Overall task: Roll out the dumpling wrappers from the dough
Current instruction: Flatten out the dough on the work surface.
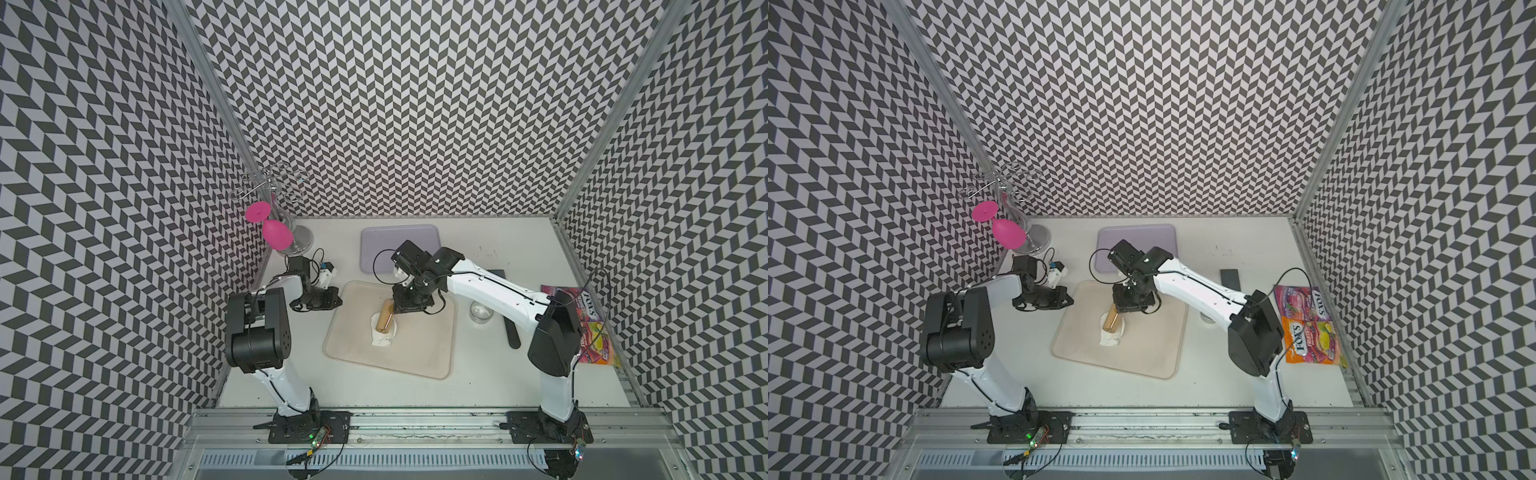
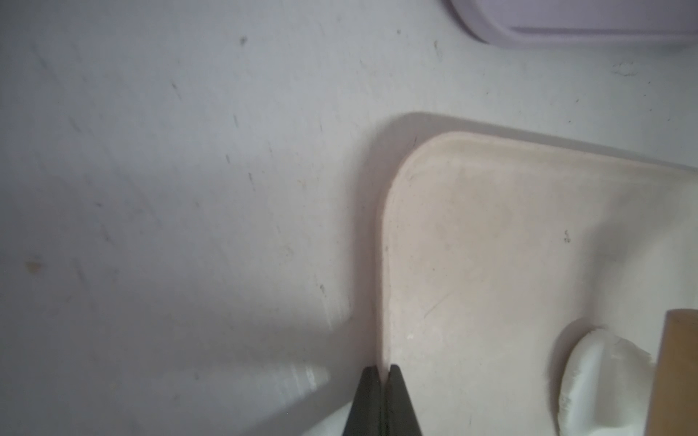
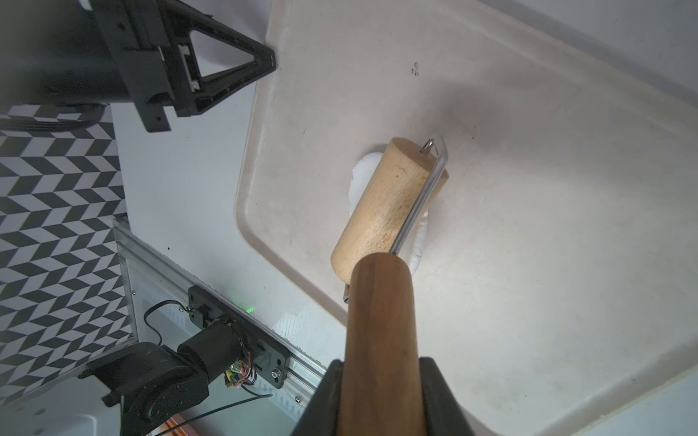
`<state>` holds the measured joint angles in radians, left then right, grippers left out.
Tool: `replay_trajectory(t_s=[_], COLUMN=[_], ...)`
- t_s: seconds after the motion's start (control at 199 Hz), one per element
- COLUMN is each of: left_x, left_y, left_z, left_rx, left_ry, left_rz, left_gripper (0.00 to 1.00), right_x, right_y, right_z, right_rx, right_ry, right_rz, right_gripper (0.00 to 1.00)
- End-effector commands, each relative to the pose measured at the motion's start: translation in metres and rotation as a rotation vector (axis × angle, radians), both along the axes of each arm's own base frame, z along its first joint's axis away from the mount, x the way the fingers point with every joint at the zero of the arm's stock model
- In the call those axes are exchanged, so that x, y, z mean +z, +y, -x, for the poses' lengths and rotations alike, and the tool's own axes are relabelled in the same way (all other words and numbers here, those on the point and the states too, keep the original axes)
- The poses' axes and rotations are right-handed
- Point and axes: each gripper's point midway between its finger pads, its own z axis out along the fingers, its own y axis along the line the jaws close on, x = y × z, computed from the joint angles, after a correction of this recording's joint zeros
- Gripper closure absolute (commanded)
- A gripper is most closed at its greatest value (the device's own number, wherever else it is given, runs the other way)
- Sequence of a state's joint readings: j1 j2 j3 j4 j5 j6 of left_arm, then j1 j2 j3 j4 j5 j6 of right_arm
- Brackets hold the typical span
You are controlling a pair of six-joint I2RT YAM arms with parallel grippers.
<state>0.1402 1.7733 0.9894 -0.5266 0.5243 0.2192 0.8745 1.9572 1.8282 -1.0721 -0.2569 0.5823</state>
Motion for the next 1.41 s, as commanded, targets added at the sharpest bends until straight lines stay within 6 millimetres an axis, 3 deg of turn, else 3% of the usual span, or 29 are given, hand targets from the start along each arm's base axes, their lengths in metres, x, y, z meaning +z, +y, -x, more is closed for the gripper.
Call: replay_trajectory(t_s=[0.0,0.166,0.387,0.593,0.824,1.126,1.261,1.307,1.402], left_x=[-0.004,-0.003,-0.005,-0.005,-0.005,-0.003,-0.004,-0.003,-0.003], left_y=[-0.006,-0.006,-0.006,-0.006,-0.006,-0.005,-0.005,-0.005,-0.005], left_z=[0.012,0.012,0.012,0.012,0.012,0.011,0.012,0.012,0.012], left_rx=[-0.018,-0.018,-0.019,-0.018,-0.017,-0.017,-0.016,-0.016,-0.016], left_ry=[0.038,0.036,0.039,0.037,0.038,0.033,0.035,0.035,0.034], left_rz=[0.017,0.017,0.017,0.015,0.014,0.012,0.013,0.014,0.014], left_gripper=[1.00,1.00,1.00,1.00,1.00,1.00,1.00,1.00,1.00], right_x=[0.019,0.024,0.000,-0.024,-0.086,-0.145,-0.142,-0.131,-0.086], right_y=[0.000,0.011,0.024,0.032,0.005,-0.041,-0.026,-0.011,0.030], right_z=[0.000,-0.001,0.004,-0.007,-0.004,0.010,0.006,0.003,-0.008], right_rx=[0.034,0.028,0.037,0.019,-0.058,-0.137,-0.123,-0.095,0.018], right_ry=[-0.047,-0.057,-0.023,-0.027,0.084,0.187,0.196,0.182,0.093], right_rz=[0.004,-0.025,0.014,0.032,0.149,0.251,0.167,0.109,-0.014], right_gripper=[1.00,1.00,1.00,1.00,1.00,1.00,1.00,1.00,1.00])
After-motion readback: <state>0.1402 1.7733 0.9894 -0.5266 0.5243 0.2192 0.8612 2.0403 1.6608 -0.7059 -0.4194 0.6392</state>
